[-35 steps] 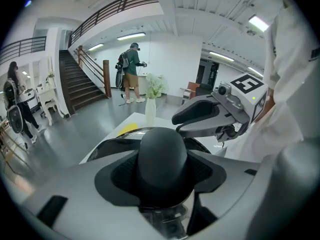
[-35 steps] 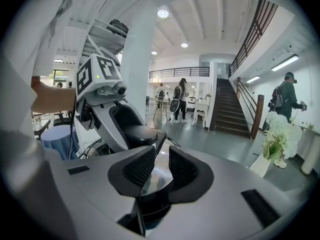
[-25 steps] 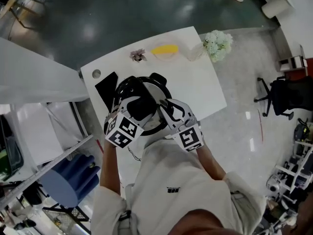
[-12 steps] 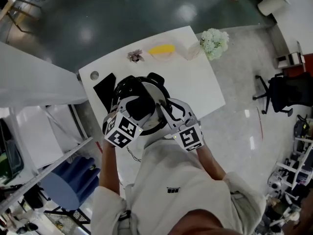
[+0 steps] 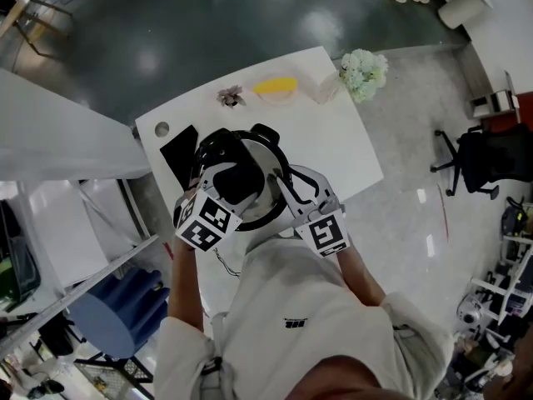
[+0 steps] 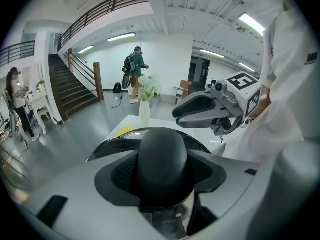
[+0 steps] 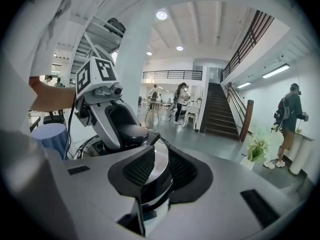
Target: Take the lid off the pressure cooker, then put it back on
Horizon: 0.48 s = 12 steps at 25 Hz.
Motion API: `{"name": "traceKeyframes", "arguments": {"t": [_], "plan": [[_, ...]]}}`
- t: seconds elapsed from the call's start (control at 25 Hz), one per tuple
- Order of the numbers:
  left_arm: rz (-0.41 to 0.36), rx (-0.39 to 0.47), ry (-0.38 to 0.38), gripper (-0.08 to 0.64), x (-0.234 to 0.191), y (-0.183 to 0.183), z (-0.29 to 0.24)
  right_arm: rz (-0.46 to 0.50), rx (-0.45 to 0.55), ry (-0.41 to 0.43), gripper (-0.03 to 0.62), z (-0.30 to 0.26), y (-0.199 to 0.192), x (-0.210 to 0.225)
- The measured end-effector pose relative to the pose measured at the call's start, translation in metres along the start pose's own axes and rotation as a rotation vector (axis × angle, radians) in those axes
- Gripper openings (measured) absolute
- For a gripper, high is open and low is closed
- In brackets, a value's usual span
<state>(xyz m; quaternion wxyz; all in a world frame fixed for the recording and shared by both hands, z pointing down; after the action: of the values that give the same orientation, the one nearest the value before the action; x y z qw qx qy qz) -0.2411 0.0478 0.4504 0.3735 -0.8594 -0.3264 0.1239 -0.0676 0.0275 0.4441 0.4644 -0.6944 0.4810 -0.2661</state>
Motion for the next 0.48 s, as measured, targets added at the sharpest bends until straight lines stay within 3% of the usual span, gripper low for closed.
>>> {"name": "traceKeyframes", "arguments": {"t": [0.48], "plan": [[0.044, 0.026, 0.019, 0.285, 0.0, 0.005, 0.01, 0.004, 0.022, -0.018, 0.078, 0.009, 0.014, 0.004]]}}
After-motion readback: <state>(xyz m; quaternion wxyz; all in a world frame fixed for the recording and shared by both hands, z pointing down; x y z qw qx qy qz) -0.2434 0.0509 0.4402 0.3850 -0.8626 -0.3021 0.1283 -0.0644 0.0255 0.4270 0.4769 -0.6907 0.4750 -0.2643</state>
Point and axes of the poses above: the fingertips, and each gripper's own axes: z backward along the fingers, x to its right, y out of its top, the point moved 9 cm from there along z, backward along the fingers, and after that the axes turned 8 degrees about y, right-handed, at the moved point
